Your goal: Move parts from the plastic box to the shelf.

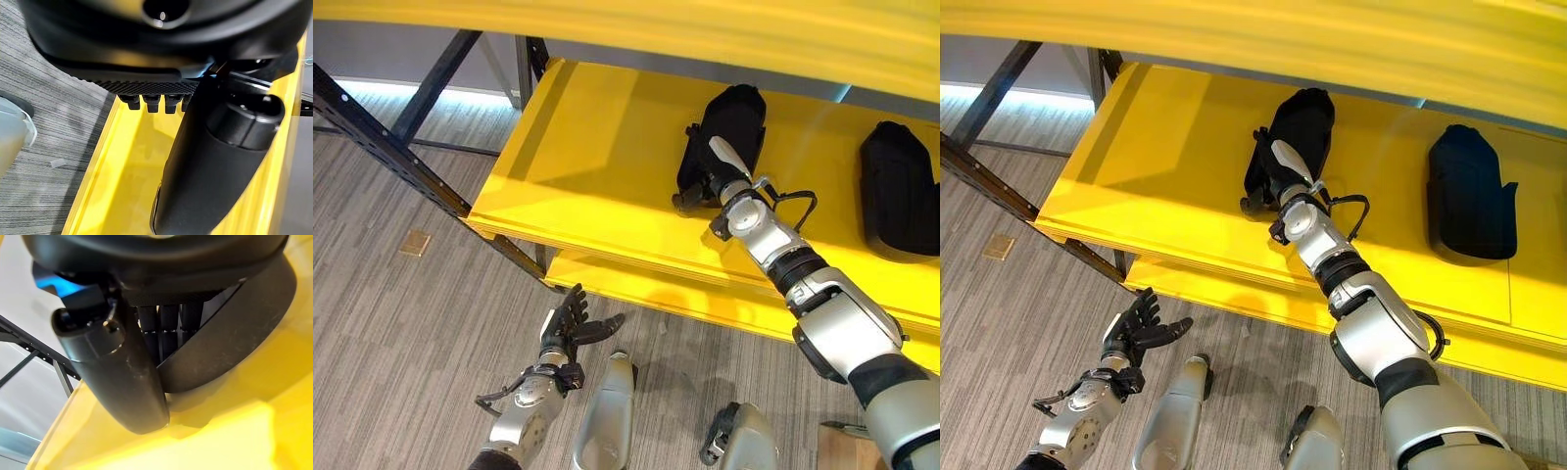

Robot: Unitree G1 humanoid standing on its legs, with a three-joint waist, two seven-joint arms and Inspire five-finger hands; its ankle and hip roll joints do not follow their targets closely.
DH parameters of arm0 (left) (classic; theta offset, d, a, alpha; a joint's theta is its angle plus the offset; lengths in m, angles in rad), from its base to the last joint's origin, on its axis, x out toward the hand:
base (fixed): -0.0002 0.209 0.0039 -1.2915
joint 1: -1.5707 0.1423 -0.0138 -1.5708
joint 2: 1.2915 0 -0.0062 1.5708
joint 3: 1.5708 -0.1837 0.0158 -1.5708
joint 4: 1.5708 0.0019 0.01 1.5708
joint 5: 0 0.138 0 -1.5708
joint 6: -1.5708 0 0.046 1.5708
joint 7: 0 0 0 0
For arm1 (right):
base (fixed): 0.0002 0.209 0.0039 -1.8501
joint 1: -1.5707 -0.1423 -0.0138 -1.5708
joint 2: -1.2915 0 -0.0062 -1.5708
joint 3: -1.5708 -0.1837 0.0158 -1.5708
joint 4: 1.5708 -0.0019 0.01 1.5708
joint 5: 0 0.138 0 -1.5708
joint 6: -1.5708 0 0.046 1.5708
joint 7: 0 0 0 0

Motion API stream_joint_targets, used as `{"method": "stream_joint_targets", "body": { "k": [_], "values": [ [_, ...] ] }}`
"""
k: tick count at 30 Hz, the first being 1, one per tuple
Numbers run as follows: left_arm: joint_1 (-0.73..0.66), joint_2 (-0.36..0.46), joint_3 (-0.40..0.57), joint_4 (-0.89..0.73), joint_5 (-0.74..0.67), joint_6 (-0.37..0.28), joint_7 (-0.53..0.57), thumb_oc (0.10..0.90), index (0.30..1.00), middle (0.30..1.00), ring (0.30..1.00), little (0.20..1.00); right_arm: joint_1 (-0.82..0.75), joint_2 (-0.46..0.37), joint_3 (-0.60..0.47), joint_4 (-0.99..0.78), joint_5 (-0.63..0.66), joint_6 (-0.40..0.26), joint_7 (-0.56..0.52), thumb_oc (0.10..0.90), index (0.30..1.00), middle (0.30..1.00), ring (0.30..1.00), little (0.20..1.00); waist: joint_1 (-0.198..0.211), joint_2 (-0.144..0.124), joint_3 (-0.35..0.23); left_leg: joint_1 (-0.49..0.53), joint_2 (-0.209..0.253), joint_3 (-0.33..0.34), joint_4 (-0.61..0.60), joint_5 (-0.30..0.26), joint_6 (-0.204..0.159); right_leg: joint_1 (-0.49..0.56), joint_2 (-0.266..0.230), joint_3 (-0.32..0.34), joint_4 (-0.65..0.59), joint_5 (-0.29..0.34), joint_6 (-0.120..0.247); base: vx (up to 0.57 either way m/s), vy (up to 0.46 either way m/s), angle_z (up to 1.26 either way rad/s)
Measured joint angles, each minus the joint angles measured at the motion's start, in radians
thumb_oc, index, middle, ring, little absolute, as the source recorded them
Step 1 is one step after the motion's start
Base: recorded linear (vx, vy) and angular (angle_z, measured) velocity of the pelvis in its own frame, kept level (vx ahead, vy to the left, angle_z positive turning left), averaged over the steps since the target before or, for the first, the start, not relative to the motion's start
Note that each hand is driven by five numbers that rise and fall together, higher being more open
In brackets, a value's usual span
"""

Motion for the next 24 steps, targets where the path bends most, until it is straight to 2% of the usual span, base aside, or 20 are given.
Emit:
{"method": "stream_joint_targets", "body": {
  "k": [24],
  "values": [
    [-0.007, 0.0, 0.01, 0.009, 0.001, 0.0, -0.001, 0.9, 1.0, 1.0, 1.0, 1.0, 0.012, -0.012, 0.011, -0.032, 0.0, 0.011, 0.057, 0.9, 1.0, 1.0, 1.0, 1.0, -0.005, -0.013, -0.005, 0.026, 0.013, 0.002, -0.019, 0.007, 0.001, 0.016, 0.014, 0.001, -0.005, 0.004, -0.006, 0.0, -0.001, 0.0]
  ]
}}
